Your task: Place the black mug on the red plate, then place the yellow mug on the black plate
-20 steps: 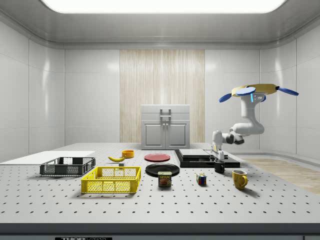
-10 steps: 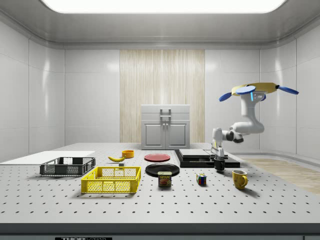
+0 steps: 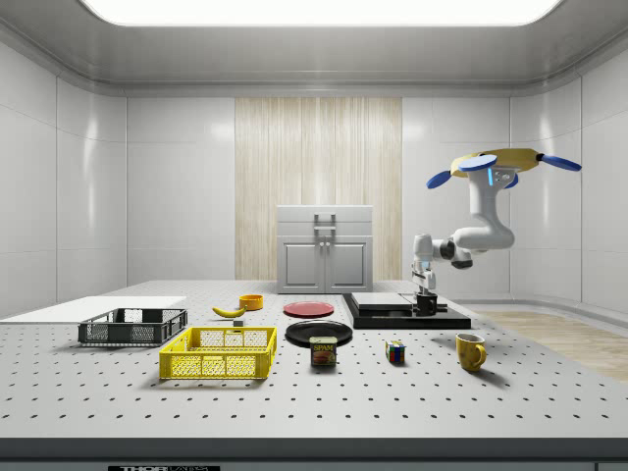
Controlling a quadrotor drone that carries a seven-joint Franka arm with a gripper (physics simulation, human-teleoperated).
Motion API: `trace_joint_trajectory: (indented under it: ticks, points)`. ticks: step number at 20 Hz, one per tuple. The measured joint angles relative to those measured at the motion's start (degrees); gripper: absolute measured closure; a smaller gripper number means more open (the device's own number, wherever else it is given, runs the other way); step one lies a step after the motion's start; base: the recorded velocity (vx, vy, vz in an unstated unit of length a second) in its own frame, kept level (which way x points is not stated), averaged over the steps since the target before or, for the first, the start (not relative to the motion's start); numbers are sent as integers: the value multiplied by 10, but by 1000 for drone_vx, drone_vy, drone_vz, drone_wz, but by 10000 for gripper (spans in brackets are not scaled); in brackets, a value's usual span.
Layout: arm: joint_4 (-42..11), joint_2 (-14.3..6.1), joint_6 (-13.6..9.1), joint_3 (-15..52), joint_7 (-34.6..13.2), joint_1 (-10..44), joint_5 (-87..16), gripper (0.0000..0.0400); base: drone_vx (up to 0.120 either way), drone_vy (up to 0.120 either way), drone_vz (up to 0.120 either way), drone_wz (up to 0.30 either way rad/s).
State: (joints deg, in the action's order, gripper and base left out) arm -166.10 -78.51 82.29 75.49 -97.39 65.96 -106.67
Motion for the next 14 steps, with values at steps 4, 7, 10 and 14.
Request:
trace_joint_trajectory:
  ticks: [4, 7, 10, 14]
  points:
    - [0, -5, 4, 5, -2, 2, 6, 290, 120, -120, 0, 0]
    - [0, -9, 7, 7, -3, 3, 9, 290, 120, -120, 67, 0]
    - [0, -13, 11, 8, -4, 4, 11, 290, 120, -120, 0, 0]
    - [0, -18, 16, 10, -5, 6, 13, 290, 120, -120, 0, 0]
